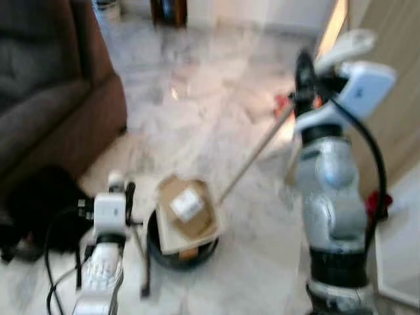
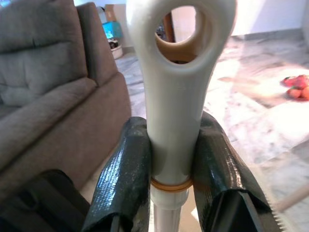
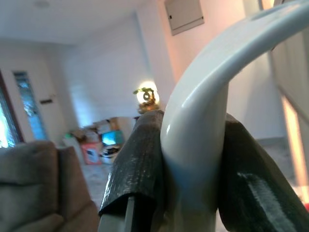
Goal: Sweep floor
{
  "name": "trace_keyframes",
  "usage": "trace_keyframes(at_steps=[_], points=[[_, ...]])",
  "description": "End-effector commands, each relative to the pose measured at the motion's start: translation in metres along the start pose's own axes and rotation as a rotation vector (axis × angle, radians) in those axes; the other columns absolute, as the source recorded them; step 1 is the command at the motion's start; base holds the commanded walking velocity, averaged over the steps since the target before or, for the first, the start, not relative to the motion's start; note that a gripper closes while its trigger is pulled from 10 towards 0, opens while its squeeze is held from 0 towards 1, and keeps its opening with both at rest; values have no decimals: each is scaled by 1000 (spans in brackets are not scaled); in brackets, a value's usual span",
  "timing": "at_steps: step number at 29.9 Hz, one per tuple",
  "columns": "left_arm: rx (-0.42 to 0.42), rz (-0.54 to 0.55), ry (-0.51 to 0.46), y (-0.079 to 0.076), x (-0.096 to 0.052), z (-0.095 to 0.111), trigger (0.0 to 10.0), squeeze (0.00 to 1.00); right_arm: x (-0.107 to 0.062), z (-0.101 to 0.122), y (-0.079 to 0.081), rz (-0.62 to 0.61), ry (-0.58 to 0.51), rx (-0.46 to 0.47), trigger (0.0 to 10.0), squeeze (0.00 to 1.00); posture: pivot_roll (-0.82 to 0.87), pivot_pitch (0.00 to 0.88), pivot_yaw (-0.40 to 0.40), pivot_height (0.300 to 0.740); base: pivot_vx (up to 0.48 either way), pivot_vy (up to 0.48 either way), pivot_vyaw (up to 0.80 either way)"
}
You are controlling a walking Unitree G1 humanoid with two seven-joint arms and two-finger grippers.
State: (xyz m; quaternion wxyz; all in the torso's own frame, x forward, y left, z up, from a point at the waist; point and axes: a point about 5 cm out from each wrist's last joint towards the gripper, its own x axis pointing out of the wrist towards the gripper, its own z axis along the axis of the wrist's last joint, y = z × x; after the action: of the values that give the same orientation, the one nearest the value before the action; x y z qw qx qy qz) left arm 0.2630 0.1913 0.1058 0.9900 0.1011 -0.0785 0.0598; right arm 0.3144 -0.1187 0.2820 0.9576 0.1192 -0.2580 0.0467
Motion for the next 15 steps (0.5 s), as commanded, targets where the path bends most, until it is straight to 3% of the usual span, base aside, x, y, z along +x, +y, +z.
trace_keyframes(at_steps=[1, 5, 11, 15], points=[[15, 16, -26, 4, 0, 4, 10000, 0, 1, 17, 2, 10, -76, 16, 10000, 0, 113, 109, 43, 740, 330, 0, 0], [4, 11, -36, 4, 1, 5, 10000, 0, 0, 18, 7, 36, -87, -6, 10000, 0, 113, 109, 42, 740, 165, 0, 0], [-6, 8, -53, 3, 0, 7, 10000, 0, 0, 18, 10, 53, -87, -7, 10000, 0, 115, 112, 41, 740, 0, 0, 757], [-7, 6, -53, 3, -1, 7, 10000, 0, -1, 17, 10, 52, -83, 18, 10000, 0, 115, 114, 41, 740, 0, 0, 0]])
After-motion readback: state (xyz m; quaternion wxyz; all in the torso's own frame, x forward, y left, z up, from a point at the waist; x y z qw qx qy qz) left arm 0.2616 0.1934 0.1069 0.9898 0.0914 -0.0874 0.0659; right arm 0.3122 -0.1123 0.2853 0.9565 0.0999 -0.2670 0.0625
